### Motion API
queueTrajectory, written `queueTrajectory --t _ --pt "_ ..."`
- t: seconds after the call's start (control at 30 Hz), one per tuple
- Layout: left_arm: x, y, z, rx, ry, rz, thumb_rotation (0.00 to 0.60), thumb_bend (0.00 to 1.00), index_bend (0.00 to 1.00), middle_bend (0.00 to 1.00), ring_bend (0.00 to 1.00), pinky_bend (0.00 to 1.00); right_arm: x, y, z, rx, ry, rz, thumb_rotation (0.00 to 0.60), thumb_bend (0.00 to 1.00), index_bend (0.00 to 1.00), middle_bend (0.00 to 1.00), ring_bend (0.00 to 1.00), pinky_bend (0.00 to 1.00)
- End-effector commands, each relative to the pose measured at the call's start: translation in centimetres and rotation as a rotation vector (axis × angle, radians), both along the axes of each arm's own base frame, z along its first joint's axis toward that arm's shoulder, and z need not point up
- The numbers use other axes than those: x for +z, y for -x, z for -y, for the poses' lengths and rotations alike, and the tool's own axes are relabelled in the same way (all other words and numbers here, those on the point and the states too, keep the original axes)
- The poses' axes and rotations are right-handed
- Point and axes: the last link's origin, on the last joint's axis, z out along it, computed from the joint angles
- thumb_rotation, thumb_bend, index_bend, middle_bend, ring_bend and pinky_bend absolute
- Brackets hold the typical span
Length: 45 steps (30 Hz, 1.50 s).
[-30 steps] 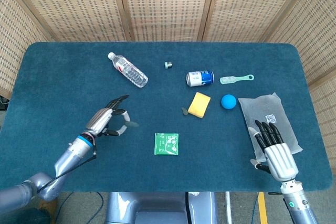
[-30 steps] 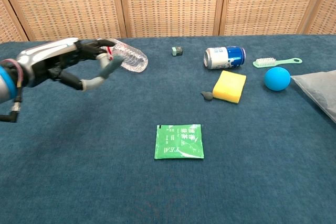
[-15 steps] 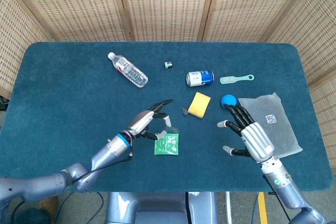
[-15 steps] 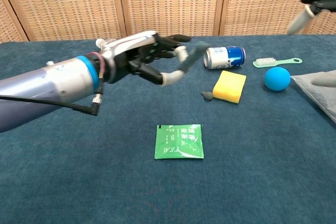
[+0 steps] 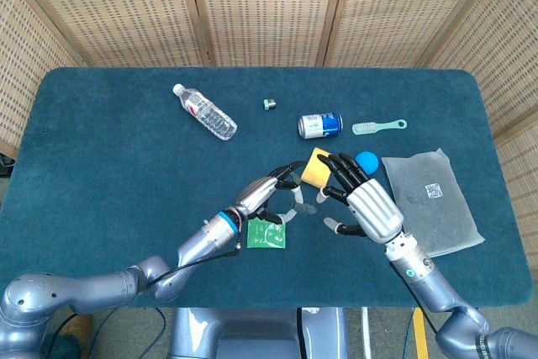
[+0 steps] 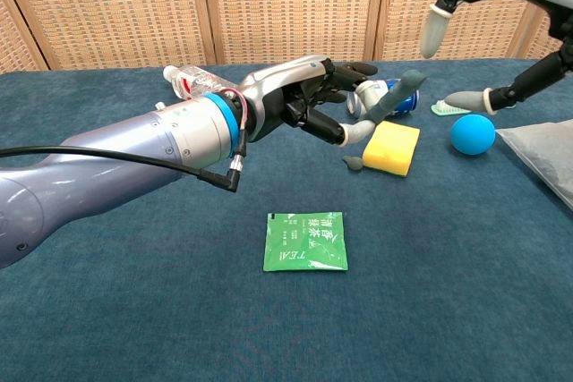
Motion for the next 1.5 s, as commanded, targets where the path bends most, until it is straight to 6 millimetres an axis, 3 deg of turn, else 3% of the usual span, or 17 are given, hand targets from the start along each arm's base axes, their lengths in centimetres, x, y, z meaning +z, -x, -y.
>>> queueTrajectory --t 0.03,0.73,1.5 --pt "0.0 -0.3 -0.1 -0.004 -0.001 -0.003 0.600 0.52 0.82 0.00 0.00 0.00 -0.5 -0.2 0.3 0.006 0.007 -0.028 0.600 0.37 0.50 0.07 0.00 0.00" --pt "-0.7 -1.4 0.3 -0.026 0.010 -0.032 0.600 0.52 0.82 0.00 0.00 0.00 -1.5 -2.0 0.3 0.050 0.020 -0.067 0.600 0.39 0.56 0.08 0.00 0.00" --pt "-0.1 -1.4 0.2 -0.012 0.006 -0.031 0.600 0.52 0.82 0.00 0.00 0.00 -1.1 -1.8 0.4 0.072 0.082 -0.132 0.600 0.43 0.56 0.08 0.00 0.00"
